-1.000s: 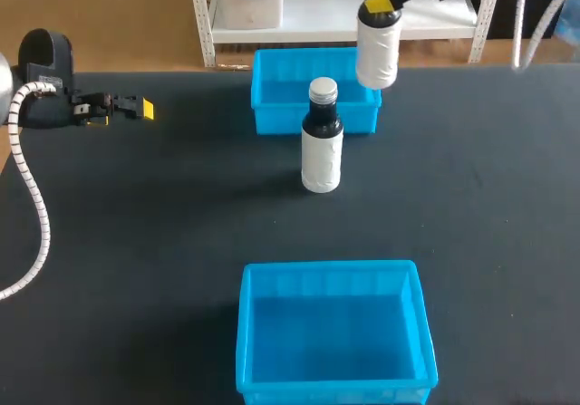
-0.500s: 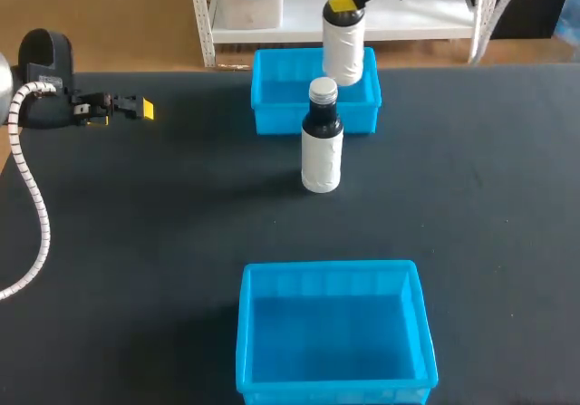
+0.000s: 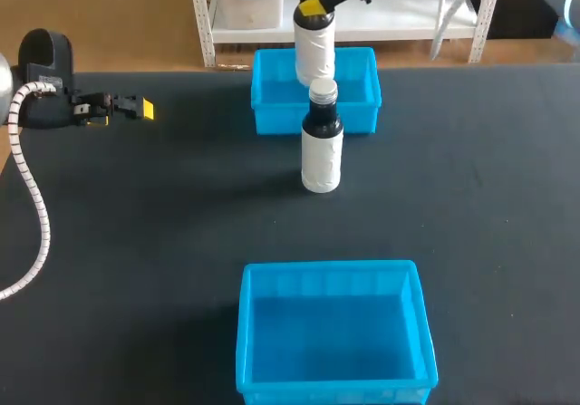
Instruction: Pick up the bottle, and place it in the far bin if it is heavy, or in the near bin if it is light.
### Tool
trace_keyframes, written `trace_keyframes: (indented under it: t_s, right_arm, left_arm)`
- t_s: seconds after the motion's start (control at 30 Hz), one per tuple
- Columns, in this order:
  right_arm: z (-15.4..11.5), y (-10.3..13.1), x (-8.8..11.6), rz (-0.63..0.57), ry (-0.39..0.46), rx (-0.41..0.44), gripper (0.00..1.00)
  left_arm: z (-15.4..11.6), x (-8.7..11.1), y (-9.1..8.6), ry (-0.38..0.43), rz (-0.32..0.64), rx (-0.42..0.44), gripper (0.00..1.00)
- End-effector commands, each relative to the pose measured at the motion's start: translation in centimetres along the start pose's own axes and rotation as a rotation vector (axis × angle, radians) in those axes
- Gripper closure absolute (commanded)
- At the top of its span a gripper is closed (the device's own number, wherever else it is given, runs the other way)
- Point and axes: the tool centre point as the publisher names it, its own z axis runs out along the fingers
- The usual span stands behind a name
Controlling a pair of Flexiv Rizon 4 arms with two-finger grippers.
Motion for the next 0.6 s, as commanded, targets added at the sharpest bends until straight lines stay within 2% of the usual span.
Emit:
trace_keyframes:
  t_s: [0.03,0.6]
  right_arm:
    - [0.8,-0.9,-0.7,-0.004,0.005,-0.135,1.0]
    - [4.4,-0.6,-0.9,-0.027,-0.001,-0.219,1.0]
  left_arm:
    - [0.0,0.0,0.0,0.0,0.0,0.0,0.0]
    - [0.0,0.0,0.0,0.0,0.0,0.0,0.0]
